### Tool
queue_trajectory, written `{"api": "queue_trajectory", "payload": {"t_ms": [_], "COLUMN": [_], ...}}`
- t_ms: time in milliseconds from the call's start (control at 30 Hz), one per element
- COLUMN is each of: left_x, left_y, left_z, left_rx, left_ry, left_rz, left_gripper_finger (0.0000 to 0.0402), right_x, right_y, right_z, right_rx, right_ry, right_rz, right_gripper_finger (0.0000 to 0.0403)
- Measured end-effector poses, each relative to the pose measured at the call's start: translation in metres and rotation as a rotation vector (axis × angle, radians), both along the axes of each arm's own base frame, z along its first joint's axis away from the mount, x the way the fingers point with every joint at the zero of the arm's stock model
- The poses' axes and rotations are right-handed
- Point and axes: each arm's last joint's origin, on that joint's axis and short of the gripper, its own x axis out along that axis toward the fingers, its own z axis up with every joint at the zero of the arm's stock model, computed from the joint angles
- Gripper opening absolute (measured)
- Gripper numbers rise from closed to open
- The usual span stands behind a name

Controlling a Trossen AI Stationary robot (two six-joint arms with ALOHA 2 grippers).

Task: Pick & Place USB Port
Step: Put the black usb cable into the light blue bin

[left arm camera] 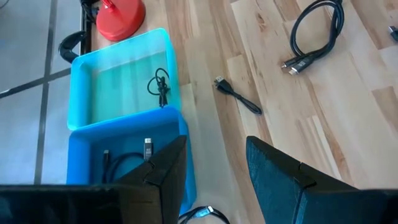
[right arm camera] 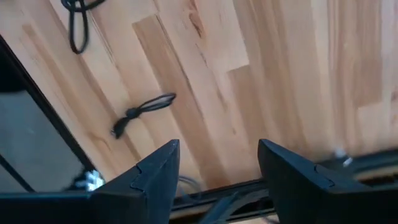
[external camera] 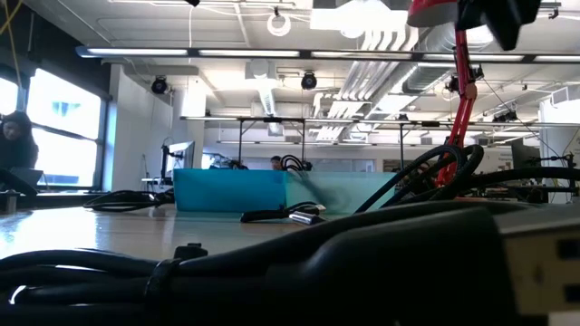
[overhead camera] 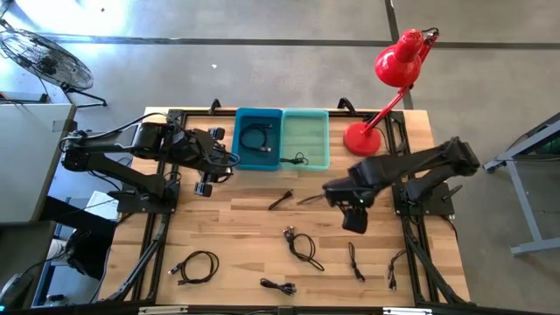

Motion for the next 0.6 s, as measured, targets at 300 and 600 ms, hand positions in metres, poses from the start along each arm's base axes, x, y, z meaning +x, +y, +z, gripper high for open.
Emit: {"api": "queue_trajectory", "payload": {"t_ms": [300, 600], "left_x": [-0.001, -0.002], "left_y": [-0.001, -0.002], "left_z": [-0.001, -0.003], "left_rx": [-0.044, -0.088], "left_ry": [0.02, 0.032], "left_rz": [-0.02, 0.011], "left_gripper_finger": [0.0161, 0.0161], "right_x": [-0.019, -0.03], "right_y": [0.042, 0.104], "right_z": [0.004, -0.014], "right_rx": [-0.095, -0.129], "right_ry": [-0.036, -0.055], "right_rz": [-0.388, -0.54], "right_gripper_finger": [0.0209, 0.0209]}}
